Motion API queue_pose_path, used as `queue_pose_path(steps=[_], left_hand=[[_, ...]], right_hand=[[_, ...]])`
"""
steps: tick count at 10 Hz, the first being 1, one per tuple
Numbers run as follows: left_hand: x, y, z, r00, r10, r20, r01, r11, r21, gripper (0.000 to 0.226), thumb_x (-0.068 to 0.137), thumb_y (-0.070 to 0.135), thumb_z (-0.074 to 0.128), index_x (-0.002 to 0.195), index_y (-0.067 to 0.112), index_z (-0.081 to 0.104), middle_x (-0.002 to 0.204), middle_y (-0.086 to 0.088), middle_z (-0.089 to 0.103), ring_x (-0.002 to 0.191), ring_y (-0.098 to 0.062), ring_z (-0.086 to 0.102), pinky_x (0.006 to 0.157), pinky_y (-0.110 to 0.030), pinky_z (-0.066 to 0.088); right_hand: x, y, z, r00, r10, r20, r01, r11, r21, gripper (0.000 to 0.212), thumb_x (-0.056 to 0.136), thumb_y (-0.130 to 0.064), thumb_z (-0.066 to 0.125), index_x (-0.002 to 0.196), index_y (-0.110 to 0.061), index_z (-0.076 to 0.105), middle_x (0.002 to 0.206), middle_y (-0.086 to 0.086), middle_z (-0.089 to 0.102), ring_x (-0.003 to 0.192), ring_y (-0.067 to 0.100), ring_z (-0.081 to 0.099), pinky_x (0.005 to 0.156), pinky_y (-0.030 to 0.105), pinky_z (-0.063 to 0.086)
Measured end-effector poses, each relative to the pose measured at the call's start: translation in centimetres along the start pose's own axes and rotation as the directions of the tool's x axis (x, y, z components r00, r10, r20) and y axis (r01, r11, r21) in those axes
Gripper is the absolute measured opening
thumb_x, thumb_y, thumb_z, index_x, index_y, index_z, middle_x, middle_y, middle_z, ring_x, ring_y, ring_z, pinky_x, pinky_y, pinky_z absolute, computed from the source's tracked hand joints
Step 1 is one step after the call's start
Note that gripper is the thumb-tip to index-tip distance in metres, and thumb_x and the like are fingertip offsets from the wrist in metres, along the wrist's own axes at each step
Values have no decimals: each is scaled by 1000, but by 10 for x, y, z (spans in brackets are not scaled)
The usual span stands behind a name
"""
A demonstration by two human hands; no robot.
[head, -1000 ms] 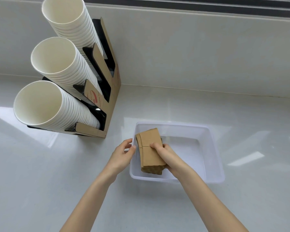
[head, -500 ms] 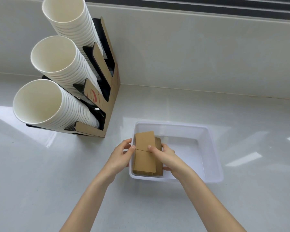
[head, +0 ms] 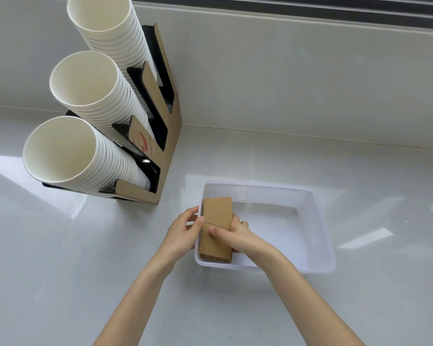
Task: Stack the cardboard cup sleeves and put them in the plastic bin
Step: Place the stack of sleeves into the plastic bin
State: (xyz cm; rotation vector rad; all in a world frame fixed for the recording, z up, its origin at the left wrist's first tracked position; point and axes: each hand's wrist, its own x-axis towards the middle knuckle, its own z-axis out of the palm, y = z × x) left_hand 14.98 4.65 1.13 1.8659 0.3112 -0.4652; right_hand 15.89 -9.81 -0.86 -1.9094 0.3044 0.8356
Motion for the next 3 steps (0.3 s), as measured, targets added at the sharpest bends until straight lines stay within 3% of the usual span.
queue_pose_path(steps=[1,2,3], left_hand=[[-1,0,0,1000,9,-3,-9,1000,25,43,92,31,40,134,20,38,124,-3,48,111,-23,51,92,-40,49],[-1,5,-5,1000,21,19,-22,996,82,41,91,31,43,131,21,42,123,-5,51,108,-21,51,98,-41,46],[0,8,-9,999,40,34,-44,990,136,42,90,30,45,131,21,42,130,-7,51,106,-20,52,95,-34,43]], right_hand=[[-5,0,-8,998,-21,56,16,996,83,68,81,-46,53,139,-24,26,135,9,39,123,23,44,103,37,42],[-20,-3,-17,998,-46,34,42,991,125,56,91,-36,48,141,-21,27,136,4,47,116,18,49,83,23,43],[-25,-1,-19,998,-61,2,61,997,53,59,92,-34,47,143,-20,22,143,5,39,121,18,44,84,18,41]])
